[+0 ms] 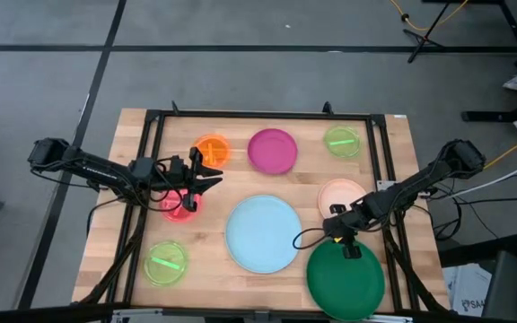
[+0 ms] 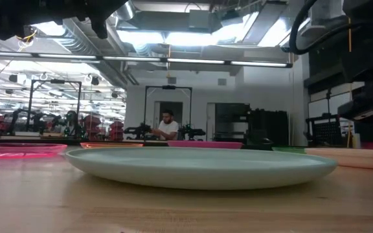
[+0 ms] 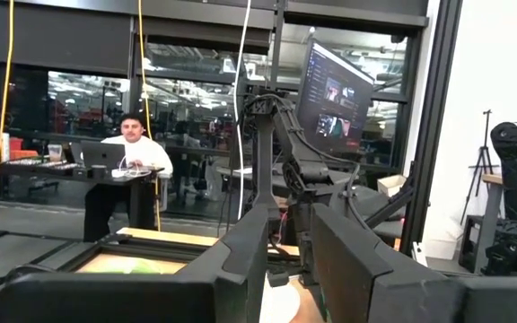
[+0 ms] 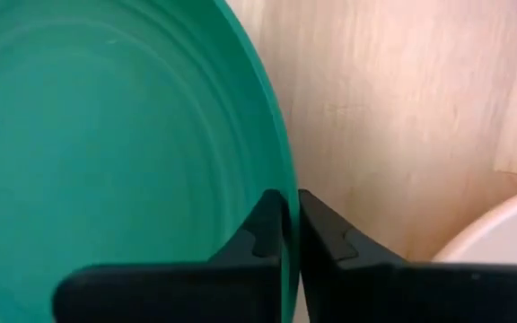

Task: Stack plastic plates
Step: Stack the dark green plate on top of the blue plate

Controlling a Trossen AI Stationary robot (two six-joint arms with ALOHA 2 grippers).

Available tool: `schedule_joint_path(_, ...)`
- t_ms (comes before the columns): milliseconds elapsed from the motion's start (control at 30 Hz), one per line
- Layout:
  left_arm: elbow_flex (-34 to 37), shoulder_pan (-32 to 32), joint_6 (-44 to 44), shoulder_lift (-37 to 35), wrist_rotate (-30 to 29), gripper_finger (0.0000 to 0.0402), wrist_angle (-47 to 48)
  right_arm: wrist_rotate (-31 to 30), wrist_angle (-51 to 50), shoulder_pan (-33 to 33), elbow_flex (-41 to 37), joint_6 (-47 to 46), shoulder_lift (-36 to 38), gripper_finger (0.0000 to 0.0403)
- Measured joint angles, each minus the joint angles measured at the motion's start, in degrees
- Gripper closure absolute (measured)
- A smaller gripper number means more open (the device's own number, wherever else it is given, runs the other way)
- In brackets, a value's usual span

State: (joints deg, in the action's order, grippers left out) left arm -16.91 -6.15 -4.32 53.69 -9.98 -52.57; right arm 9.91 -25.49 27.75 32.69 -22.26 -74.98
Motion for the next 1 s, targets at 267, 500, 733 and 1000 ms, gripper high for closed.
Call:
schedule_joint_path(267,0.00,0.00,0.02,0.00,0.00,0.0319,0.00,2.29,1.69,-0.03,1.72,-3.32,0.17,0.0399)
schedule_joint_path(500,0.00,0.01,0.05,0.00,-0.01,0.0319,-0.22,2.29,1.54,-0.74,6.82,-3.33,0.20,0.0396)
schedule_joint_path(733,-0.02,0.02,0.44,-0.02,-0.02,0.0319,-1.17,1.16,1.57,-4.67,11.02,-3.15,0.22,0.0399)
schedule_joint_path(1000,-0.02,0.00,0.44,-0.02,-0.02,0.0319,-1.14,0.73,3.15,-12.02,11.62,-1.45,0.22,0.0398)
